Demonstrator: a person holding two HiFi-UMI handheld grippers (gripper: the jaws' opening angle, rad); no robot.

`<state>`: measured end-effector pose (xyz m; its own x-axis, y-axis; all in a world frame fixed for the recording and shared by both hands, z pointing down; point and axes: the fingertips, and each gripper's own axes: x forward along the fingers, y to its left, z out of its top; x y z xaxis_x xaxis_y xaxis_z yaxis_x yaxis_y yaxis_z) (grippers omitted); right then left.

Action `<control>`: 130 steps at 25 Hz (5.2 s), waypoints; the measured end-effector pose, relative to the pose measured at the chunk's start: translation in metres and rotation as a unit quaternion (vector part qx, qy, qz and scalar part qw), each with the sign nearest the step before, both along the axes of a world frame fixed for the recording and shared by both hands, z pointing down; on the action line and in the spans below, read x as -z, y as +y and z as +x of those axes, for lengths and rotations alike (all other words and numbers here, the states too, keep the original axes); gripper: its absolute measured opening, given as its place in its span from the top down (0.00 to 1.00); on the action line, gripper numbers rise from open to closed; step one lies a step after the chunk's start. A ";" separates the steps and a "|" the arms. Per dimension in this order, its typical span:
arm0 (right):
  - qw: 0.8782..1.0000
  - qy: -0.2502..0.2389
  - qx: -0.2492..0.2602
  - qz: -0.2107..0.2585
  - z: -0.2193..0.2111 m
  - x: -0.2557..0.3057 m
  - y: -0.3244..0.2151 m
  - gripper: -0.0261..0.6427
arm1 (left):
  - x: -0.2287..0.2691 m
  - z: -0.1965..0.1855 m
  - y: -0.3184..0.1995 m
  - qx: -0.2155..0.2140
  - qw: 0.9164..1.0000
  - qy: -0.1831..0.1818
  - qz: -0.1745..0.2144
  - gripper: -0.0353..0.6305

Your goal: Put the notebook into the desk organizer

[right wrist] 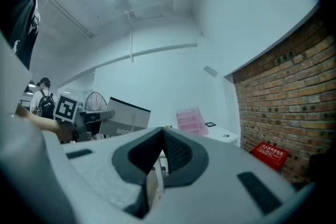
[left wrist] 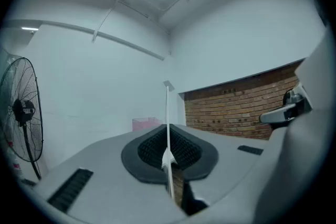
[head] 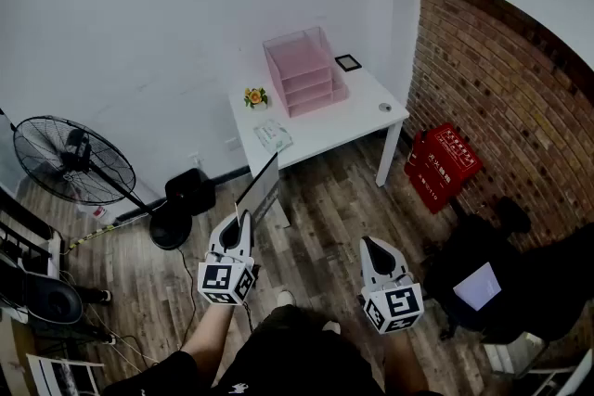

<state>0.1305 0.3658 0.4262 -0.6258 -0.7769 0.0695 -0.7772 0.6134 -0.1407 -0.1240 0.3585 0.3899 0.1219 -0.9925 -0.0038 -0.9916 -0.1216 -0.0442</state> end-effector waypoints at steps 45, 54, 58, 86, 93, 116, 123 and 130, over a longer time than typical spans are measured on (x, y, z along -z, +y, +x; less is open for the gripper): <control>0.991 -0.004 -0.136 -0.001 -0.152 0.031 -0.196 0.96 | -0.022 -0.136 -0.244 -0.152 0.988 0.039 -0.008 0.93; 0.990 0.024 -0.139 -0.006 -0.190 0.032 -0.210 0.96 | -0.034 -0.170 -0.263 -0.163 0.985 0.055 -0.018 0.93; 0.990 0.025 -0.138 -0.010 -0.189 0.030 -0.218 0.96 | -0.040 -0.171 -0.266 -0.162 0.985 0.058 -0.026 0.93; 0.998 -0.027 -0.046 -0.033 -0.077 -0.006 -0.407 0.96 | -0.062 -0.035 -0.417 -0.108 0.992 -0.042 -0.052 0.93; 0.998 -0.040 -0.022 -0.041 -0.048 -0.017 -0.444 0.96 | -0.073 -0.006 -0.447 -0.088 0.993 -0.026 -0.069 0.93; 0.998 0.000 -0.004 -0.064 -0.070 -0.018 -0.578 0.96 | -0.119 0.022 -0.545 -0.140 0.978 0.049 -0.145 0.93; 0.999 0.021 0.025 -0.043 -0.100 -0.014 -0.627 0.96 | -0.123 0.015 -0.558 -0.149 0.977 0.065 -0.137 0.93; 0.992 0.031 0.122 -0.029 -0.133 -0.002 -0.667 0.96 | -0.114 0.022 -0.554 -0.136 0.976 0.108 -0.134 0.93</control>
<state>-0.0026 -0.3011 0.4287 -0.7881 -0.5959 0.1540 -0.6144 0.7769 -0.1375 -0.1023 -0.1954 0.5040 0.4058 -0.8927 0.1961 -0.9037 -0.3597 0.2322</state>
